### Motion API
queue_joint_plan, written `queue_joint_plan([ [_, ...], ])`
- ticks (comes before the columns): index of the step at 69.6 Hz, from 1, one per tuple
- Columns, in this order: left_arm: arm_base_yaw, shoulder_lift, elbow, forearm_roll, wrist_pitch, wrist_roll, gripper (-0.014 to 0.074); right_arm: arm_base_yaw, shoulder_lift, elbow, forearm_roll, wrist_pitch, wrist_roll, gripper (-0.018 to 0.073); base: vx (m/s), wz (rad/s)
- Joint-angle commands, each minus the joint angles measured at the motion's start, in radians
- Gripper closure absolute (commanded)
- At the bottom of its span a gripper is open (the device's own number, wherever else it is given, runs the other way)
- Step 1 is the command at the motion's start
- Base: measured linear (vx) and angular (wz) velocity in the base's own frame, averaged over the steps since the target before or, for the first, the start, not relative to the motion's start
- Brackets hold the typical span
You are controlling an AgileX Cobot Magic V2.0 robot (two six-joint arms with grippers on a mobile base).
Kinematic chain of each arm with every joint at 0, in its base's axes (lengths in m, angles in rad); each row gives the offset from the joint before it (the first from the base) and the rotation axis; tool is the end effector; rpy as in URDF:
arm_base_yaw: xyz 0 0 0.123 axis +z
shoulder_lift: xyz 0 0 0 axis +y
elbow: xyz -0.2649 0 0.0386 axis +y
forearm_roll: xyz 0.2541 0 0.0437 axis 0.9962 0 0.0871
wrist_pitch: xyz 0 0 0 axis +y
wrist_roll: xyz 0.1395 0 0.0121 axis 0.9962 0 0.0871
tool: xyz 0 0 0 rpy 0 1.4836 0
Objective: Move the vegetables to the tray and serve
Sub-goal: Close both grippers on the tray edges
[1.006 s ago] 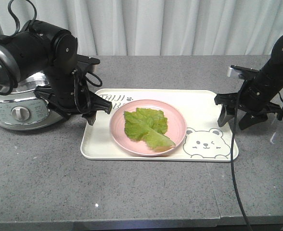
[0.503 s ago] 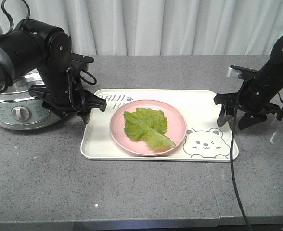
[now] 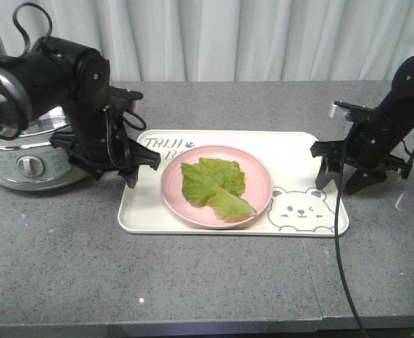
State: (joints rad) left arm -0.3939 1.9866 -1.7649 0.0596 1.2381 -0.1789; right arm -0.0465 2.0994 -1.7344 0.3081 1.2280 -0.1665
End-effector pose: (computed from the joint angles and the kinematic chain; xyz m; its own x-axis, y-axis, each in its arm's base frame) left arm 0.3976 -0.1567 0.1994 -0.9530 0.2244 -0.2037 0.2245 0.9742 0.0231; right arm 0.4320 0.0199 0.1486 -0.9952 -0.0112 -0.0974 -0.0381 0.9594 0.2793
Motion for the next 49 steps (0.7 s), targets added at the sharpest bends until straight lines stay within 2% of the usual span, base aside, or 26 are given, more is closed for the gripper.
queue_joint_plan([
  [1, 0.004, -0.036, -0.024, -0.026, 0.009, 0.009, 0.0146, -0.003, -0.038, -0.023, 0.016, 0.051, -0.010, 0.0108, 0.00, 0.00],
  [49, 0.004, 0.016, 0.001, -0.033, 0.001, 0.010, 0.0146, -0.003, -0.038, -0.023, 0.016, 0.055, -0.010, 0.0157, 0.00, 0.00],
])
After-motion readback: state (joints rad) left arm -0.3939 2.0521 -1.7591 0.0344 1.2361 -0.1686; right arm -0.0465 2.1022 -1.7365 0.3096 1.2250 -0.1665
